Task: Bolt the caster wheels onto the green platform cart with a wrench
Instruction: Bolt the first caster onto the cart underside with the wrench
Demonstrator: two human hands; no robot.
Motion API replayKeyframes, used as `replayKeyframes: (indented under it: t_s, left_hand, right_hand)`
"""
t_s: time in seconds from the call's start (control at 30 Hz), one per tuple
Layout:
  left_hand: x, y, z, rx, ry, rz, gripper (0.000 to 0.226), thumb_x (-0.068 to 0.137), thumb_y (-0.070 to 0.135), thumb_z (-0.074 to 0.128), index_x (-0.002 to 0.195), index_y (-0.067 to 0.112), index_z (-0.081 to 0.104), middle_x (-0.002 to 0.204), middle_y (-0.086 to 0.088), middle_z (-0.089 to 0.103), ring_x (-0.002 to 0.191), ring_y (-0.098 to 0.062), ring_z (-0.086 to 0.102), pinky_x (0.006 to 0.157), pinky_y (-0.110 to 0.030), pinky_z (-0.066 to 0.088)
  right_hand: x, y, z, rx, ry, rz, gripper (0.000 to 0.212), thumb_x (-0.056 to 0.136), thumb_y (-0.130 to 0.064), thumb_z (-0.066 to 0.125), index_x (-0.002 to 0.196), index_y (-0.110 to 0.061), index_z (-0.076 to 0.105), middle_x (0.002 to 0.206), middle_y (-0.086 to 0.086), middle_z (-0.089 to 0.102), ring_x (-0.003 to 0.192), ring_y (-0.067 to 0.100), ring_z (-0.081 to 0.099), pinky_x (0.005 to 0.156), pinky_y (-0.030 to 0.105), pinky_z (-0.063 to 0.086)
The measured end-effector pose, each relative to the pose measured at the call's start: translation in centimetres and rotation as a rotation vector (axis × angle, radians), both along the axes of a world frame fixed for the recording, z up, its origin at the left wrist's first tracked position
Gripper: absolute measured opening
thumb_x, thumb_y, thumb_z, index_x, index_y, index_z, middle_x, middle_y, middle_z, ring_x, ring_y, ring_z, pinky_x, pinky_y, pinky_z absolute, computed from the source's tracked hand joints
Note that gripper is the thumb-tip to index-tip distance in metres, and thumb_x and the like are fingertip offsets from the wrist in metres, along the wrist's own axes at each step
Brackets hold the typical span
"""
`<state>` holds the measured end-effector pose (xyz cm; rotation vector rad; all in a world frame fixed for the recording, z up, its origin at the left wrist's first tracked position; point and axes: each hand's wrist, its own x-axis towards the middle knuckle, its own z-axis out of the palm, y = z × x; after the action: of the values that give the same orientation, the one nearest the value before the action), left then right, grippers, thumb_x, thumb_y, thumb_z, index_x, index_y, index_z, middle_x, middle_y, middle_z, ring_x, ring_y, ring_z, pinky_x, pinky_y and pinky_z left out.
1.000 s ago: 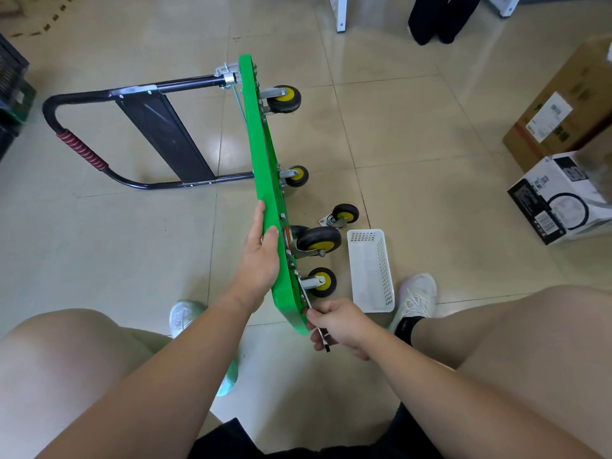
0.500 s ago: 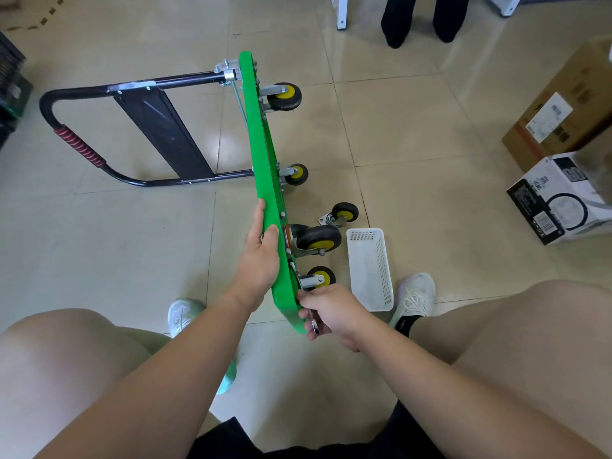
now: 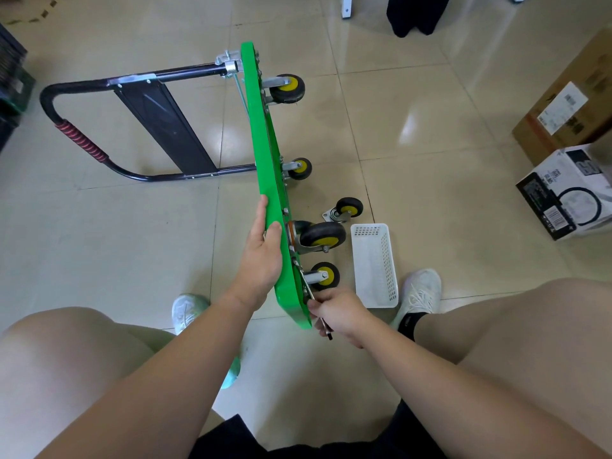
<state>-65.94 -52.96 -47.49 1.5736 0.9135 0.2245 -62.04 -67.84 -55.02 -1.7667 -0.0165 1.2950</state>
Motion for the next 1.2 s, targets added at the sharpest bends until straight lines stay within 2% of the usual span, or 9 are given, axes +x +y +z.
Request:
replayKeyframes:
  t_s: [0.07,0.17,0.23,0.47,0.63,0.73,0.9,1.0,1.2]
  left_hand:
    - [0.0,0.0,-0.1,-0.001,-0.002,-0.002,0.054,0.112,0.029,0.032,0.156,0.059,0.022,0.127,0.025,0.061,0.098,-0.002,0.061,0.09,-0.026,0.051]
    - [-0.1,0.0,-0.1,-0.011,-0.001,0.008,0.054,0.111,0.03,0.033,0.154,0.062,0.022,0.14,0.022,0.057,0.117,-0.006,0.061,0.108,-0.036,0.05]
    - [0.0,0.0,-0.1,-0.009,0.0,0.014,0.054,0.111,0.031,0.033,0.152,0.065,0.023,0.143,0.02,0.055,0.12,-0.008,0.06,0.11,-0.041,0.049]
    - [0.0,-0.2,0.3,-0.023,-0.01,0.015,0.054,0.112,0.031,0.032,0.153,0.064,0.022,0.147,0.018,0.051,0.119,-0.004,0.058,0.109,-0.039,0.049]
    - [-0.1,-0.2,0.5,-0.007,0.002,0.006,0.053,0.113,0.028,0.03,0.156,0.058,0.021,0.124,0.025,0.057,0.096,0.002,0.059,0.084,-0.021,0.052]
    - [-0.3,-0.2,0.6,-0.016,-0.004,0.001,0.053,0.113,0.028,0.03,0.157,0.057,0.02,0.136,0.016,0.056,0.103,0.0,0.059,0.086,-0.02,0.051]
    - [-0.4,-0.2,0.8,-0.019,-0.007,-0.011,0.053,0.113,0.028,0.03,0.157,0.056,0.02,0.144,0.015,0.051,0.102,0.006,0.055,0.075,-0.015,0.044]
    - [-0.4,-0.2,0.6,-0.022,-0.005,-0.004,0.053,0.113,0.028,0.031,0.157,0.057,0.021,0.14,0.015,0.052,0.098,0.004,0.057,0.074,-0.016,0.044]
    - [-0.3,-0.1,0.5,-0.023,-0.003,-0.004,0.053,0.113,0.029,0.031,0.155,0.06,0.021,0.137,0.018,0.054,0.101,0.0,0.058,0.083,-0.022,0.048]
  right_hand:
    - [0.1,0.0,-0.2,-0.019,-0.054,0.037,0.024,0.099,-0.015,0.06,0.12,-0.006,0.069,0.082,0.003,0.065,0.063,0.017,0.058,0.063,0.033,0.051]
    - [0.1,0.0,-0.1,0.005,-0.072,0.089,0.027,0.1,-0.015,0.058,0.124,-0.006,0.066,0.085,0.002,0.066,0.064,0.012,0.061,0.065,0.028,0.052]
    - [0.0,0.0,0.0,0.019,-0.083,0.104,0.027,0.101,-0.015,0.057,0.125,-0.007,0.066,0.085,0.001,0.066,0.064,0.009,0.06,0.066,0.028,0.052]
    - [0.6,-1.7,0.3,-0.041,-0.048,0.087,0.015,0.098,-0.018,0.061,0.105,-0.009,0.07,0.087,0.007,0.068,0.065,0.018,0.061,0.067,0.036,0.054]
    - [-0.4,-1.7,1.9,0.008,0.116,-0.02,0.016,0.1,-0.017,0.058,0.103,-0.003,0.065,0.085,0.013,0.061,0.06,0.021,0.055,0.057,0.033,0.054]
    - [-0.7,-1.2,2.6,0.038,0.141,-0.058,0.019,0.098,-0.018,0.062,0.103,0.0,0.065,0.082,0.013,0.059,0.057,0.022,0.056,0.055,0.033,0.052]
    - [-0.9,-0.7,4.0,0.092,0.162,-0.121,0.026,0.097,-0.017,0.064,0.111,0.005,0.064,0.08,0.013,0.058,0.055,0.021,0.056,0.055,0.034,0.054]
    - [-1.1,-0.5,4.6,0.118,0.166,-0.136,0.026,0.097,-0.017,0.065,0.106,0.007,0.063,0.077,0.013,0.058,0.054,0.02,0.055,0.054,0.034,0.054]
    - [-0.8,0.2,5.6,0.169,0.206,-0.177,0.021,0.095,-0.021,0.066,0.096,0.0,0.064,0.066,0.008,0.061,0.049,0.016,0.055,0.047,0.027,0.05]
